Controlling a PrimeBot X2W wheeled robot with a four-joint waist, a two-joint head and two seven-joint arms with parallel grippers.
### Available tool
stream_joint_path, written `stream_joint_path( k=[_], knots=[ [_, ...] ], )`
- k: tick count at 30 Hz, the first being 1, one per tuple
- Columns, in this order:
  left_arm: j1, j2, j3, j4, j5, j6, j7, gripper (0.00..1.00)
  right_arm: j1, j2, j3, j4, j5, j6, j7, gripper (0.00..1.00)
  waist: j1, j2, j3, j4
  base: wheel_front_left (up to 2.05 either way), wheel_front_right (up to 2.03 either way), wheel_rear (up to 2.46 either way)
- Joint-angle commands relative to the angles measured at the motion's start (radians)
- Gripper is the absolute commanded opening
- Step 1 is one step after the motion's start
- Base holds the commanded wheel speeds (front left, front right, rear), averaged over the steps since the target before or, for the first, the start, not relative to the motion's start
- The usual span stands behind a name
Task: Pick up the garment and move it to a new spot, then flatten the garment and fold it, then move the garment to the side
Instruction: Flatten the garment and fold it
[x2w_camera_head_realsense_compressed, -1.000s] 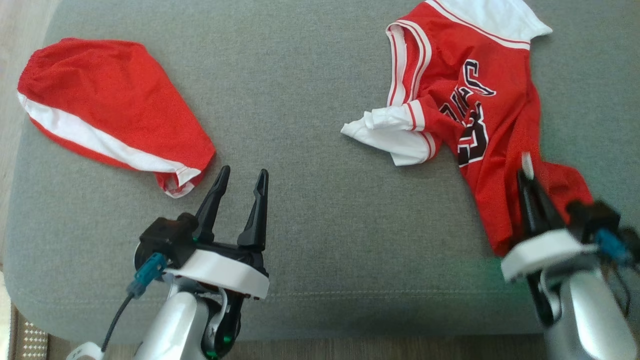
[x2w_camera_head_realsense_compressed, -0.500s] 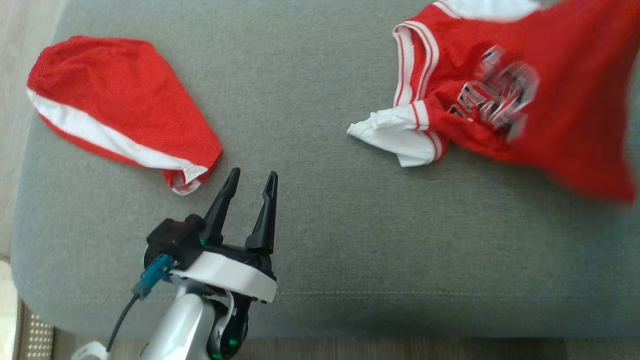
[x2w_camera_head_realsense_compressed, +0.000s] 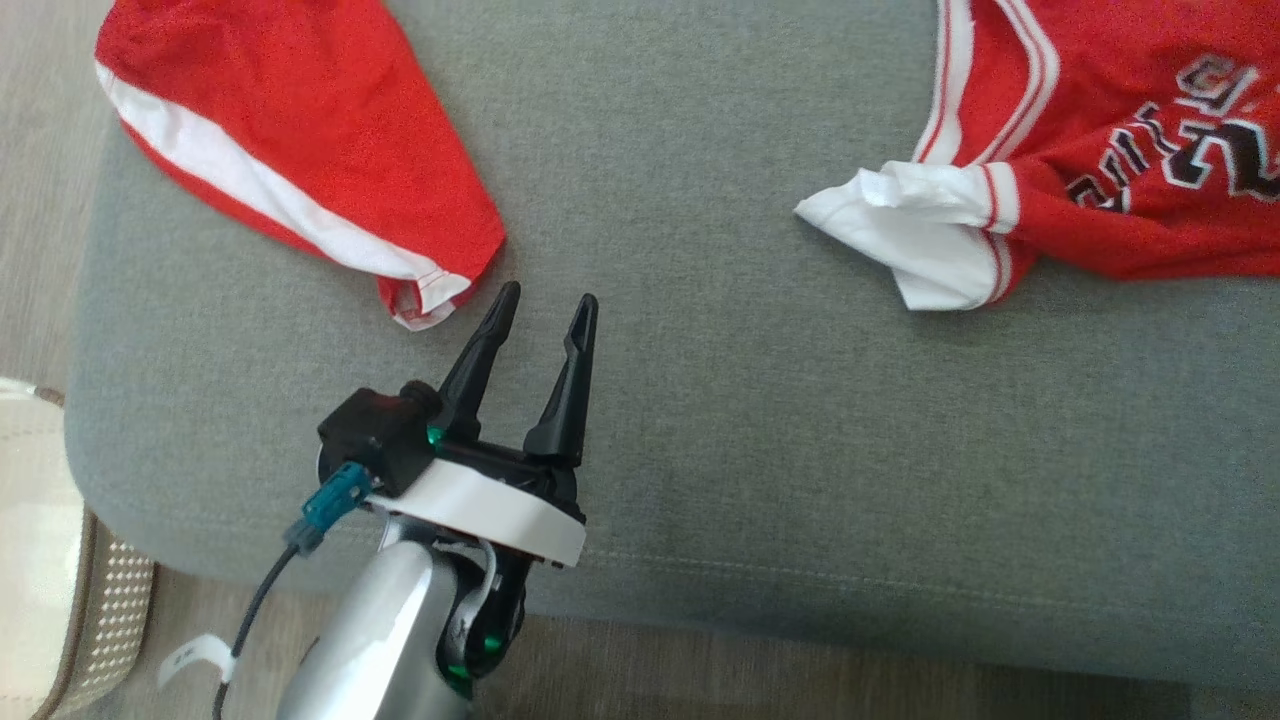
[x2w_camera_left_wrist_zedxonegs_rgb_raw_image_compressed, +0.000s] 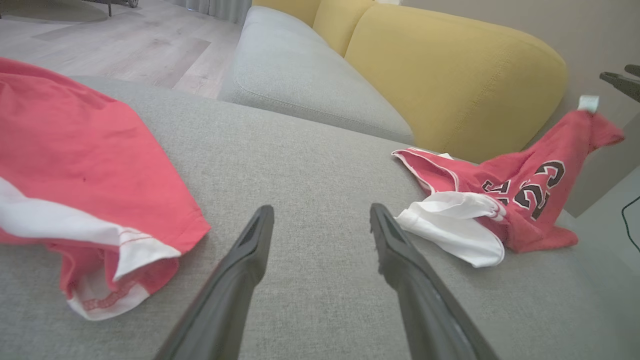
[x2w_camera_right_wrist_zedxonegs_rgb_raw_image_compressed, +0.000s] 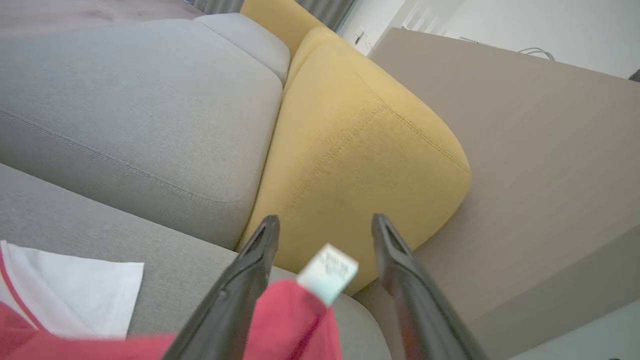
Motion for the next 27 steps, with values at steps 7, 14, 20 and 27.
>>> stream_joint_path(
  k=[7,14,20,27],
  knots=[
    [-0.035,0.007,0.054,-0.017,0.006,0.006,-0.006,1.00,0.012,0.137,0.009,-0.020,-0.021,0.000,-0.165,1.00,-0.0001,0.0000,-0.034,-0.034,0.00,0.00,0.00],
    [-0.013,0.007,0.092,-0.014,0.030,0.003,-0.006,1.00,0.149,0.278,0.081,-0.134,0.079,0.000,-0.251,1.00,-0.0001,0.0000,-0.106,-0.108,0.00,0.00,0.00],
    [0.016,0.007,0.126,-0.018,0.038,0.002,-0.006,1.00,0.432,0.407,0.135,-0.352,0.229,0.000,-0.272,1.00,-0.0001,0.0000,-0.165,-0.181,0.00,0.00,0.00],
    [0.028,0.007,0.140,-0.019,0.045,-0.004,-0.006,1.00,0.763,0.537,0.120,-0.560,0.304,0.000,-0.281,1.00,-0.0001,0.0000,-0.174,-0.231,0.00,0.00,0.00]
  ],
)
